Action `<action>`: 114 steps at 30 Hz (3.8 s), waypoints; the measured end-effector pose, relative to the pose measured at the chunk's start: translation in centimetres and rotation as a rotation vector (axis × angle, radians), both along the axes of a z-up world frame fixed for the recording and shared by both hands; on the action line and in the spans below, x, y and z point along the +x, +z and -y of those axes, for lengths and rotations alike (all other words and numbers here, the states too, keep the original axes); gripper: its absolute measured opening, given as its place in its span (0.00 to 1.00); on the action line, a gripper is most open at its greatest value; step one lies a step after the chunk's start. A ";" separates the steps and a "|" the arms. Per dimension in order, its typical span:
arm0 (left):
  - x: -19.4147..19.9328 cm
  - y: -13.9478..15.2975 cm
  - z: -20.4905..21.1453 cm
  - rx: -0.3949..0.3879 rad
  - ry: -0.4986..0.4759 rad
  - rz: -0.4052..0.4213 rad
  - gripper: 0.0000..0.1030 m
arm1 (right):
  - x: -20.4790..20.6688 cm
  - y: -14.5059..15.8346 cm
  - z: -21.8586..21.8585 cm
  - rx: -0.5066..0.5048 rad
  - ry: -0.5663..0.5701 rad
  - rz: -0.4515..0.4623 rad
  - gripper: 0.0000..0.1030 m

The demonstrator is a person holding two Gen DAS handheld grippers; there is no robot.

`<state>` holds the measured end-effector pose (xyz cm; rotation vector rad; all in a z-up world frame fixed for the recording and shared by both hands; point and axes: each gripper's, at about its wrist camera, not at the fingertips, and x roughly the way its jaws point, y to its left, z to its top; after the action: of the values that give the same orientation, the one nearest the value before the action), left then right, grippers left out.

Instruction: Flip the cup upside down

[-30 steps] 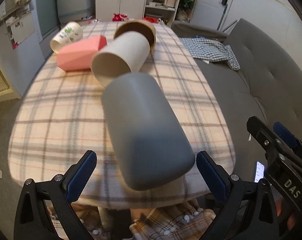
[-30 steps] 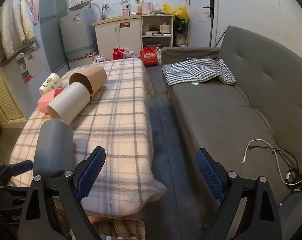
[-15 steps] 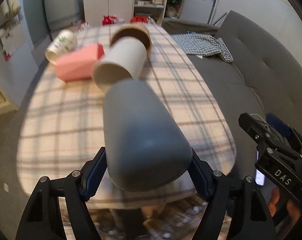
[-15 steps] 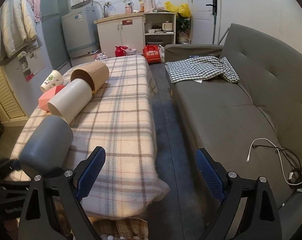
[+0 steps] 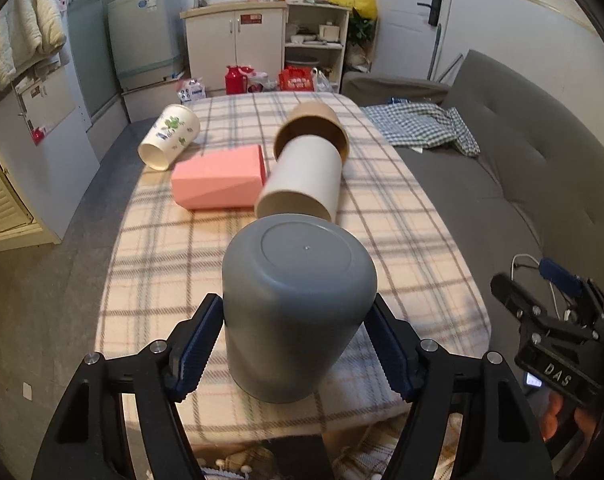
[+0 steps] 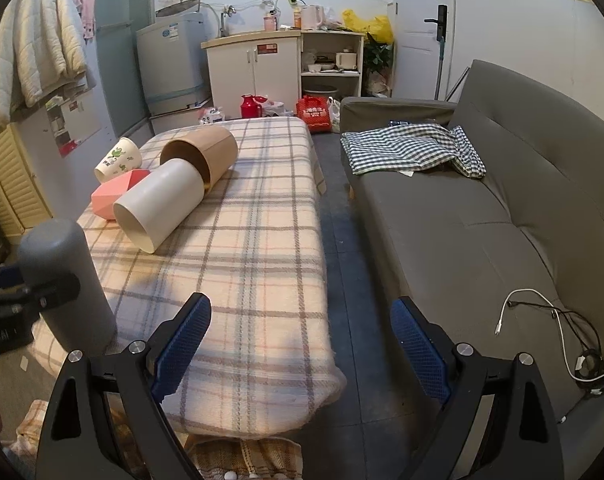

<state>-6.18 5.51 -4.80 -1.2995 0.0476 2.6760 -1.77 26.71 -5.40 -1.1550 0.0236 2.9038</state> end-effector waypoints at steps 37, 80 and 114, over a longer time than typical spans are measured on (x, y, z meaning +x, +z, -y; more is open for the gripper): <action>-0.2 1.3 4.0 0.047 0.015 -0.170 0.77 | -0.5 2.2 5.0 0.058 0.099 -0.023 0.89; 7.2 3.2 8.8 -0.005 0.178 -0.296 1.00 | 3.2 2.8 7.9 -0.069 0.225 -0.091 1.00; 7.2 2.8 8.4 -0.009 0.179 -0.284 1.00 | 3.2 2.2 7.6 -0.068 0.212 -0.071 1.00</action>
<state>0.99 -2.90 -1.95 -0.9574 -0.0235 2.9966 1.42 19.07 -3.17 -1.1290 0.0008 3.1519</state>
